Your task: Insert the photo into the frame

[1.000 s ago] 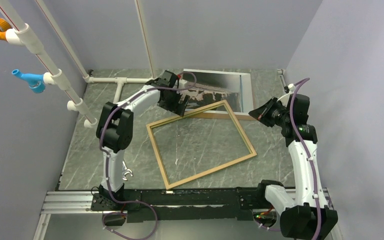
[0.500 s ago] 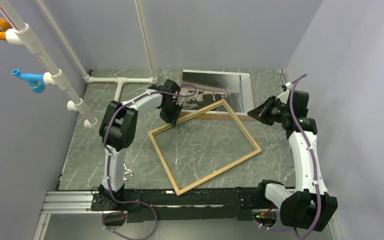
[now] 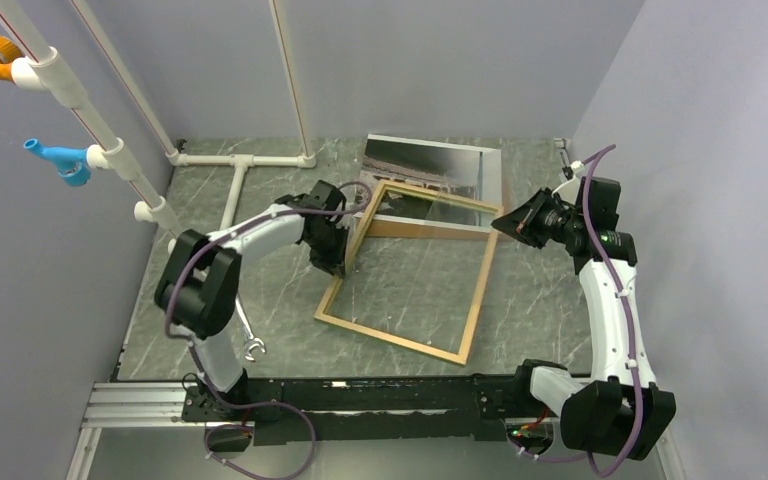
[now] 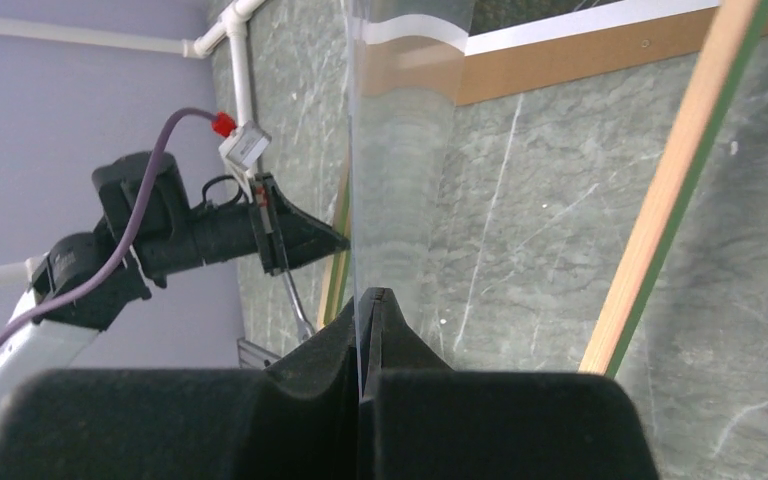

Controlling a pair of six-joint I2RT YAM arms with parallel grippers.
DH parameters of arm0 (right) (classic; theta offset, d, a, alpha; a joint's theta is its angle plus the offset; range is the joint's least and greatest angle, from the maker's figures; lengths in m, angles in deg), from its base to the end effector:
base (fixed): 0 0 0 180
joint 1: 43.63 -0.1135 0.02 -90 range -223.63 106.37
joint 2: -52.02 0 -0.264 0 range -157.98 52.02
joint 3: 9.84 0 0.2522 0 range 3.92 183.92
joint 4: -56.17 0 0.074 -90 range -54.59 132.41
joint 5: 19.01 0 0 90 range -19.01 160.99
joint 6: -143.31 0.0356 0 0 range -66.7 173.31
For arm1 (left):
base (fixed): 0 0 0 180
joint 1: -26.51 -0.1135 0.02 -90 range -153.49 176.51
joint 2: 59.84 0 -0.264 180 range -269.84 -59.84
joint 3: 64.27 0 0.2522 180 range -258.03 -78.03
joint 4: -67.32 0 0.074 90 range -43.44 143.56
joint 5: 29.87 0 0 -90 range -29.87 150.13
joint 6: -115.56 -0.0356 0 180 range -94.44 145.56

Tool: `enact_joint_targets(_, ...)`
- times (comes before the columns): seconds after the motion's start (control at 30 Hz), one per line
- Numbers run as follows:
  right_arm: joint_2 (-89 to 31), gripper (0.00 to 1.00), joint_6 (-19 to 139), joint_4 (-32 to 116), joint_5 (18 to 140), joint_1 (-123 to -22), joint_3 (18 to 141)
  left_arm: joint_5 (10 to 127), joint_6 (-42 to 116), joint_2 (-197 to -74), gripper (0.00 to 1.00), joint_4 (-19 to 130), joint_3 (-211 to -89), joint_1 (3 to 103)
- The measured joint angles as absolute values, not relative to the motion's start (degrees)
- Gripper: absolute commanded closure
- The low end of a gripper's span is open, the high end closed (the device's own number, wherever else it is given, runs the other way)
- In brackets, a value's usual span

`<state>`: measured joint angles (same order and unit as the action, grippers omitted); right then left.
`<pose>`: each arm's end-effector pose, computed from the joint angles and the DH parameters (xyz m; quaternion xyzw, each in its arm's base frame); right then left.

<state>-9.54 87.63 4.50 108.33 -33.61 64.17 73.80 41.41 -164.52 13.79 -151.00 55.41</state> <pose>0.2202 -0.0170 0.3353 0.1959 0.8444 0.3682 0.3362 0.3123 -0.1820 0.1882 0.1304 0.9714 -0.1694 0.1030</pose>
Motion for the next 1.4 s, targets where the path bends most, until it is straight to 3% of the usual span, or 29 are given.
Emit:
enact_joint_targets(0.33,-9.36,1.0,90.47,6.07,111.77,-33.59,61.74,66.7,57.96,-147.69,1.0,15.8,-134.47,55.74)
enact_joint_targets(0.67,-9.36,1.0,90.8,6.16,112.99,-33.59,61.52,62.98,65.76,-146.16,1.0,18.19,-128.24,57.69)
enact_joint_targets(0.87,-9.25,1.0,91.87,8.96,114.06,-33.59,56.25,62.94,66.42,-146.75,0.91,19.37,-127.5,58.98)
enact_joint_targets(1.0,-9.25,1.0,93.45,10.66,114.61,-33.59,51.29,63.38,66.55,-149.64,0.79,20.15,-127.74,59.7)
enact_joint_targets(1.27,-9.93,1.0,94.34,12.26,114.87,-33.59,49.7,66.17,67.42,-151.21,0.36,20.31,-129.51,61.36)
enact_joint_targets(1.4,-9.91,1.0,94.36,12.37,114.83,-33.59,49.7,66.37,68.47,-151.19,0.2,20.33,-130.36,62.15)
